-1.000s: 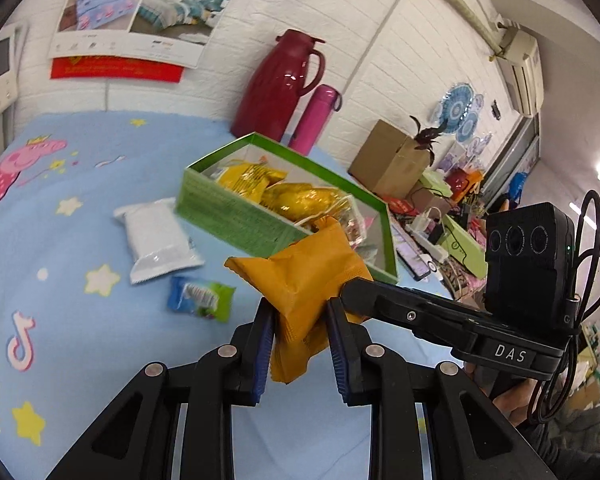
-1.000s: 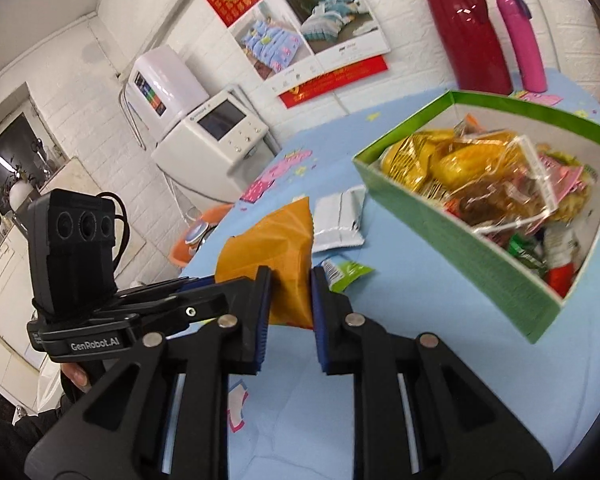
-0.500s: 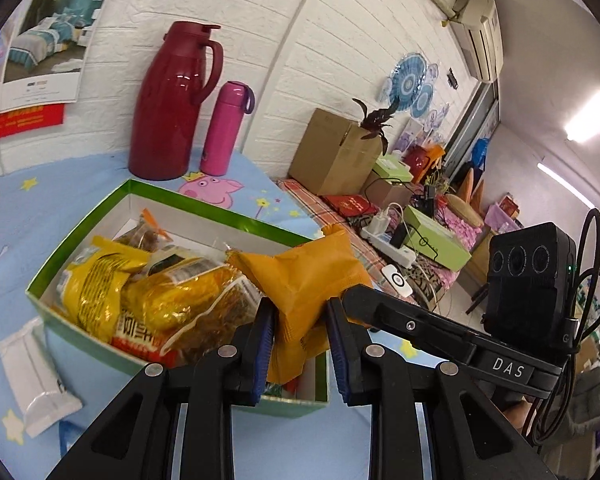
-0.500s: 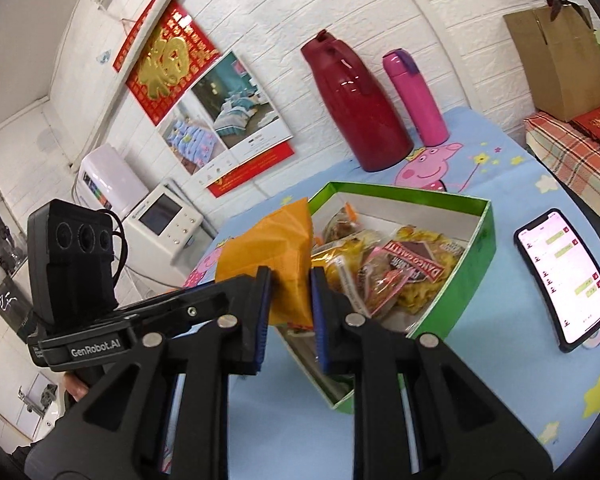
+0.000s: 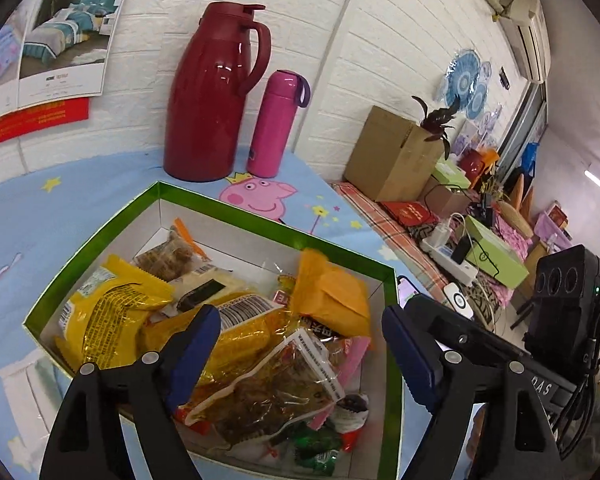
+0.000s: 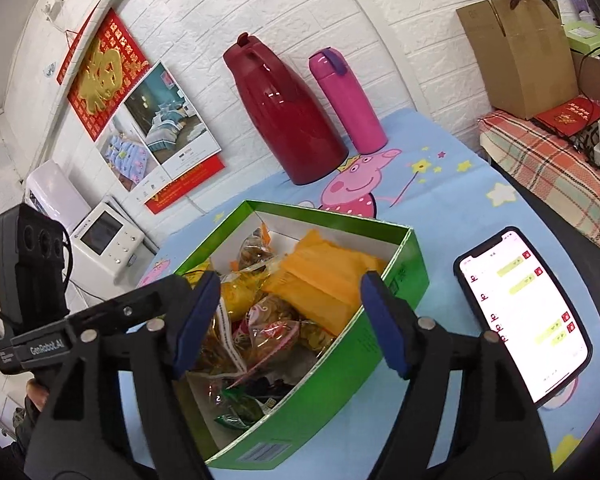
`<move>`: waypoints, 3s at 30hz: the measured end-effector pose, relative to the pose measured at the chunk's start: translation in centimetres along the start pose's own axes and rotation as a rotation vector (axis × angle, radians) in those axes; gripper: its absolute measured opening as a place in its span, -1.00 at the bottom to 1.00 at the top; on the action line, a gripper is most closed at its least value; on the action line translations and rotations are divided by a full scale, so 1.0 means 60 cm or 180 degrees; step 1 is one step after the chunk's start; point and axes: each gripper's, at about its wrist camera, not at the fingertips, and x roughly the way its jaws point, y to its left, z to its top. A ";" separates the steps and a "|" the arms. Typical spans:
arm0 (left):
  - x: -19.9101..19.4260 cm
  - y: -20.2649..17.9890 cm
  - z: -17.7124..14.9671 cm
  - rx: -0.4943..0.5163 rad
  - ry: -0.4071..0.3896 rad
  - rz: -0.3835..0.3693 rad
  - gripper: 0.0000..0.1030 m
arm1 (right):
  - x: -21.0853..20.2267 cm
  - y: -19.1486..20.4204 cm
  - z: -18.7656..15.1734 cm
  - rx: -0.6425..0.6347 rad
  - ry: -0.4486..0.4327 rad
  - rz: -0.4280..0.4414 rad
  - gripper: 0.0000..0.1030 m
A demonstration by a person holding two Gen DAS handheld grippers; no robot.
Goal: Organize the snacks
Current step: 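Carry the orange bag into the green box and open both tools, then move both tools to the small blue-green packet, then grasp the blue-green packet with both tools together, then carry the blue-green packet into the green box and open both tools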
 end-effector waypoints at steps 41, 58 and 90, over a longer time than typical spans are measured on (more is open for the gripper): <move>-0.257 0.273 -0.202 -0.0735 -0.0125 0.0638 0.63 | 0.082 0.294 -0.227 -0.0976 0.1082 0.0203 0.62; -0.135 0.306 -0.195 -0.0921 0.0624 -0.0259 -0.19 | 0.180 0.264 -0.240 -0.0182 0.1499 0.0527 -0.08; -0.157 0.086 -0.112 -0.0431 0.0321 -0.0636 -0.64 | -0.019 0.223 -0.156 -0.0419 0.0529 0.0328 -0.61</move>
